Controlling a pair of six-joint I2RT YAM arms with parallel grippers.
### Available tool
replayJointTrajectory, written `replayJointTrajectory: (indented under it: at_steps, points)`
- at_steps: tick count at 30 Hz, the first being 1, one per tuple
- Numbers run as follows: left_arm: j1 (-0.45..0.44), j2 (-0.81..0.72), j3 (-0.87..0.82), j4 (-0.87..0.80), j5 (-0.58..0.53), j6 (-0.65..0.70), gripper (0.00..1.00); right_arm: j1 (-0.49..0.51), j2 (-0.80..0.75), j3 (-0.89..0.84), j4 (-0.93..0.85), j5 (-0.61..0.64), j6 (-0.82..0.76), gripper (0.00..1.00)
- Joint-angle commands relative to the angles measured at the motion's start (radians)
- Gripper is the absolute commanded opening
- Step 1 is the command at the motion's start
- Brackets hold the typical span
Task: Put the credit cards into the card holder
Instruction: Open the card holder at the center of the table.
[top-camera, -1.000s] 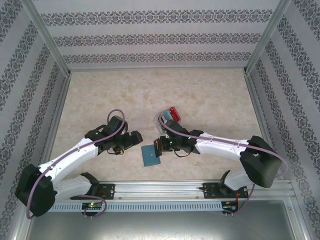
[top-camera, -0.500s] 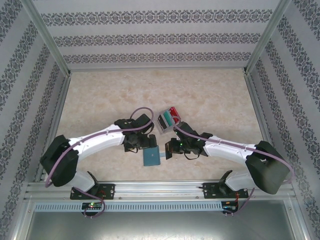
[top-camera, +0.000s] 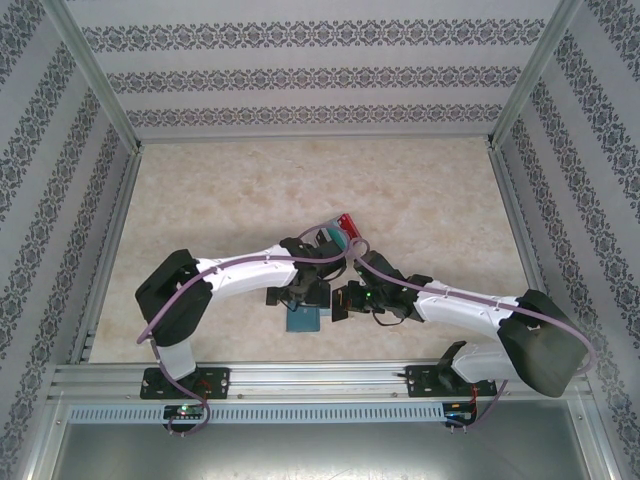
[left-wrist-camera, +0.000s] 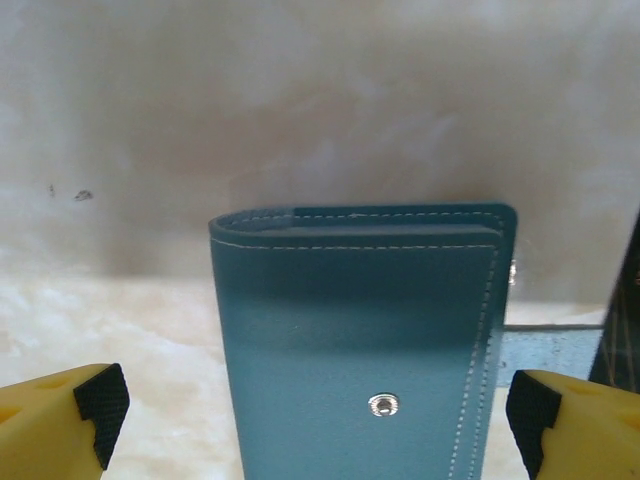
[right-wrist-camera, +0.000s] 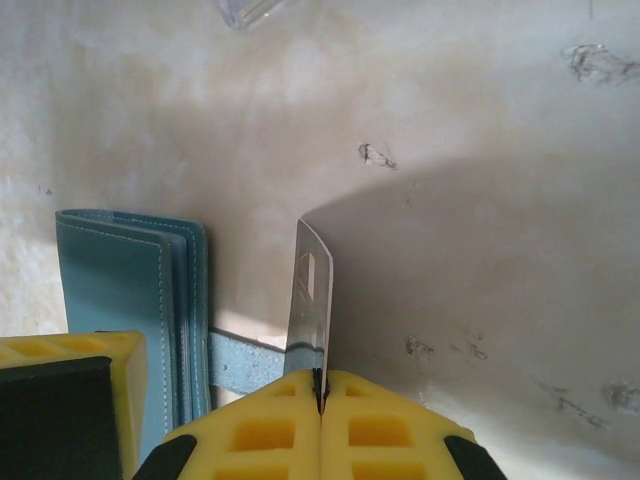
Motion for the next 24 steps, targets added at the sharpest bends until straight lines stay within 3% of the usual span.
replayJointTrajectory:
  at_steps: [1, 6, 12, 24]
  points:
    - [-0.010, 0.020, 0.000, -0.034, -0.007, 0.000, 0.99, -0.004, 0.015, -0.033, -0.028, 0.034, 0.008, 0.00]
    - [-0.010, 0.086, 0.009, -0.008, 0.031, 0.034, 0.99, -0.016, 0.018, -0.035, -0.030, 0.043, 0.003, 0.00]
    - [-0.010, 0.075, 0.007, -0.046, -0.034, 0.016, 1.00, -0.023, 0.022, -0.034, -0.043, 0.045, -0.007, 0.00]
    - [-0.008, -0.110, -0.015, -0.114, -0.111, 0.028, 0.91, -0.032, 0.024, -0.051, -0.104, 0.118, 0.013, 0.00]
